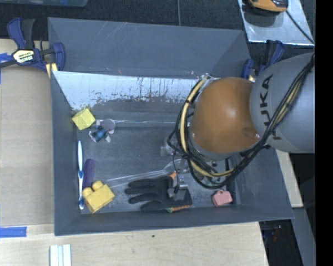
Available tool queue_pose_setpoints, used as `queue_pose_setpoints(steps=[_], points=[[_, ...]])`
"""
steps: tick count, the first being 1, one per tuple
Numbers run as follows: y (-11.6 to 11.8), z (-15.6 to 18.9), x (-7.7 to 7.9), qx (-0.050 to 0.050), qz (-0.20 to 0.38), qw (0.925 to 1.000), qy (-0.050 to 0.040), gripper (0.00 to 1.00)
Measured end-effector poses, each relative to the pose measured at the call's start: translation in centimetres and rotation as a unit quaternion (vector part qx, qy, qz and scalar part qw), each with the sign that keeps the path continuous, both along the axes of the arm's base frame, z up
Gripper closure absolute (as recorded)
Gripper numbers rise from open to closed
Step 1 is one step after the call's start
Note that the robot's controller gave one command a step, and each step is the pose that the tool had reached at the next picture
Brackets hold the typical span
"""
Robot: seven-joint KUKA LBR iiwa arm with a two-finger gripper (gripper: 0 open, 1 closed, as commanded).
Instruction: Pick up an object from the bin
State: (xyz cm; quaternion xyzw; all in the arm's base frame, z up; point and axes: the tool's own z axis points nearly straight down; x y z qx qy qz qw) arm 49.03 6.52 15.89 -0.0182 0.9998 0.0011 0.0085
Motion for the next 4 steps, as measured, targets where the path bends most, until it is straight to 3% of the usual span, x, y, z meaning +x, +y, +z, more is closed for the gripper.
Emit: queue_pose_setpoints(steps=[1, 2, 3, 4], points=[[1.0, -2.3, 0.0, -0.001, 0.033, 0.9994, 0.0058, 0.00], [0.5, -9.2, 2.2, 0.000, 0.037, 0.9993, 0.0021, 0.00], [1.0, -8.7, 1.5, 0.001, 0.015, 0.9999, -0.0026, 1.00], [1.0, -8.6, 1.5, 0.001, 0.014, 0.9999, -0.0026, 1.00]])
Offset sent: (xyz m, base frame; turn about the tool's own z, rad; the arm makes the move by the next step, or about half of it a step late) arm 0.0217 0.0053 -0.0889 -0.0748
